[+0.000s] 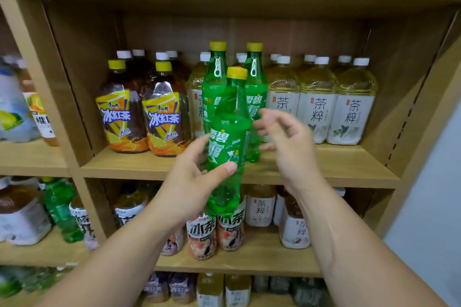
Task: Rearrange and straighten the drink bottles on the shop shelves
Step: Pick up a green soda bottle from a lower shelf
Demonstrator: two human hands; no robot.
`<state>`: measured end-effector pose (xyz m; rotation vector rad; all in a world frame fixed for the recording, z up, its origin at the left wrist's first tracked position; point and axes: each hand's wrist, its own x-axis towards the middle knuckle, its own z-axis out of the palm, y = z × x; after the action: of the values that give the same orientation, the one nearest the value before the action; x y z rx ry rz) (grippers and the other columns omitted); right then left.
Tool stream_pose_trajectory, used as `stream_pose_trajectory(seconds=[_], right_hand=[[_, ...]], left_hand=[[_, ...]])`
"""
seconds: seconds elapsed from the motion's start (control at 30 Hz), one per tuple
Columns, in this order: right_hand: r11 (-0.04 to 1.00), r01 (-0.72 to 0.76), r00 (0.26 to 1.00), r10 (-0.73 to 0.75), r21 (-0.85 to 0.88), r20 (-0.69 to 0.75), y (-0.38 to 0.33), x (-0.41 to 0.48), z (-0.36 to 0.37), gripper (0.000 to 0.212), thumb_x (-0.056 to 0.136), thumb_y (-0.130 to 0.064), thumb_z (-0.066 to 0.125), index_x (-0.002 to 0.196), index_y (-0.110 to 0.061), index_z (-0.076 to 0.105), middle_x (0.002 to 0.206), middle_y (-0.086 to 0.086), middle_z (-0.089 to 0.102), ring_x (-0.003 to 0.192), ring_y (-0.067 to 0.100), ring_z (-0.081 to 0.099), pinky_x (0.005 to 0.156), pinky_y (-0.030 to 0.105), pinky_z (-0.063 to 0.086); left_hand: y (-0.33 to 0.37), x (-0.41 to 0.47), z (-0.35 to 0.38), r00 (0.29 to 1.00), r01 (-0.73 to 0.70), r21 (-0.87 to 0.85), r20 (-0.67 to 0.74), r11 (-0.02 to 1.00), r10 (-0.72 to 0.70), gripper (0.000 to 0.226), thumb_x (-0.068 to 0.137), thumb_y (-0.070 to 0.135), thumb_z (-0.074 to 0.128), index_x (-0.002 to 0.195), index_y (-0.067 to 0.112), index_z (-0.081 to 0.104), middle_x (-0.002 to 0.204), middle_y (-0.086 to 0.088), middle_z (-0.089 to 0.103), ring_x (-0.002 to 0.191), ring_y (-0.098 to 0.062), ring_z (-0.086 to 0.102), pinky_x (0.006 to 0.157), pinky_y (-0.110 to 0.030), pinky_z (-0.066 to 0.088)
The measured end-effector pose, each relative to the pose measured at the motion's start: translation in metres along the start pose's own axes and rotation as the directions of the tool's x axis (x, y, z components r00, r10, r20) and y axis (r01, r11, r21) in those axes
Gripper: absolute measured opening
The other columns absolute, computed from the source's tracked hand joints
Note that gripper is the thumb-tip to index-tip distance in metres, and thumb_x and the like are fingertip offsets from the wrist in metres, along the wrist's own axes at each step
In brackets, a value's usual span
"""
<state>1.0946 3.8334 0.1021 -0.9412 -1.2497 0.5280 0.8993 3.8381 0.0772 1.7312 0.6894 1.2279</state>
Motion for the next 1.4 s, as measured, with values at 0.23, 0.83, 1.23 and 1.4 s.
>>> stream_pose_trajectory(seconds=[0.23, 0.83, 1.23, 1.4], right_hand=[[0.938, -0.151, 0.984, 0.172, -0.313, 0.04, 0.024, 0.046, -0.005, 0.093, 0.08, -0.043, 0.085, 0.156, -0.031, 0.033, 0.152, -0.001, 0.051, 0.137, 0.017, 0.049, 0.114, 0.048, 0.043], [0.93, 0.163, 0.986, -0.165, -0.329, 0.02, -0.095, 0.022, -0.074, 0.073, 0.076, -0.06, 0.077, 0.142, -0.055, 0.045, 0.132, -0.034, 0.06, 0.125, -0.014, 0.052, 0.103, 0.019, 0.048], [0.883, 0.395, 0.89, -0.436, -0.253, -0.133, -0.244, 0.114, -0.125, 0.06, 0.086, -0.029, 0.079, 0.141, -0.025, 0.056, 0.13, -0.006, 0.07, 0.117, 0.011, 0.068, 0.099, 0.044, 0.057], [0.904, 0.371, 0.91, -0.4, -0.213, -0.113, -0.255, 0.168, -0.12, 0.045, 0.094, -0.014, 0.073, 0.136, -0.019, 0.057, 0.12, -0.003, 0.074, 0.103, 0.012, 0.074, 0.089, 0.039, 0.061]], left_hand=[[0.018, 0.018, -0.022, 0.961, -0.094, 0.207, -0.238, 0.974, 0.143, 0.069, 0.067, 0.05, 0.085, 0.127, 0.042, 0.053, 0.119, 0.03, 0.067, 0.114, 0.01, 0.06, 0.092, -0.015, 0.052], [0.114, 0.059, 0.015, 0.903, -0.316, 0.19, -0.24, 0.93, 0.356, 0.064, 0.061, 0.063, 0.083, 0.118, 0.048, 0.059, 0.113, 0.021, 0.073, 0.11, -0.007, 0.069, 0.091, -0.05, 0.058], [0.257, 0.155, 0.067, 0.809, -0.504, 0.222, -0.217, 0.835, 0.546, 0.063, 0.07, 0.068, 0.078, 0.12, 0.043, 0.051, 0.103, 0.024, 0.068, 0.092, 0.007, 0.065, 0.077, -0.031, 0.055], [0.277, 0.208, 0.081, 0.78, -0.508, 0.249, -0.272, 0.825, 0.563, 0.051, 0.078, 0.053, 0.082, 0.114, 0.032, 0.052, 0.098, 0.016, 0.065, 0.088, -0.003, 0.063, 0.071, -0.032, 0.051]])
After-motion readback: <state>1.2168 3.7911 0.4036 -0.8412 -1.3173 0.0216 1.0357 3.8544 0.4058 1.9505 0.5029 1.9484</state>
